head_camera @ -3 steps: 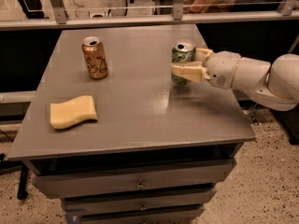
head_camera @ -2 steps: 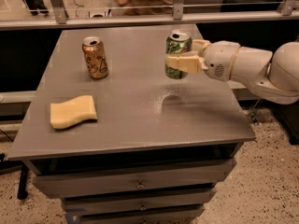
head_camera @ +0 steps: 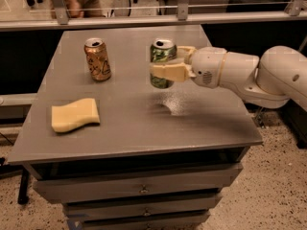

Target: Move green can near sponge

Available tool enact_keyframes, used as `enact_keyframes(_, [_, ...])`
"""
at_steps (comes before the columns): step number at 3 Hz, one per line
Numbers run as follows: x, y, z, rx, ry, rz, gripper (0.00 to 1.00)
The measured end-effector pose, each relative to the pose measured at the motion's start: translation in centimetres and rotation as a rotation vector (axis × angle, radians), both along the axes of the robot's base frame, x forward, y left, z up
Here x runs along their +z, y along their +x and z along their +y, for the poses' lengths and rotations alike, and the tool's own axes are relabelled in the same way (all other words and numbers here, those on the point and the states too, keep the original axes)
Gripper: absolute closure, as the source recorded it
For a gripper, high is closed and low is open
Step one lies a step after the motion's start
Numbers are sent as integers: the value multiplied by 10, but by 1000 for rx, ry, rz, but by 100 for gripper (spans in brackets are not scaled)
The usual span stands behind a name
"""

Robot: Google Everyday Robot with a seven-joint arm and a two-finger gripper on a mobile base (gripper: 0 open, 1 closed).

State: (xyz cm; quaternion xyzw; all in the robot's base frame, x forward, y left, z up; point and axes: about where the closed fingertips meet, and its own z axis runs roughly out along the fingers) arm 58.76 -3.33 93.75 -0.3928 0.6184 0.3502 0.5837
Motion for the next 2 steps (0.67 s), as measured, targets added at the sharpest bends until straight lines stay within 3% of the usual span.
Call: enact_keyframes(2, [-28, -57, 95, 194, 38, 57, 100])
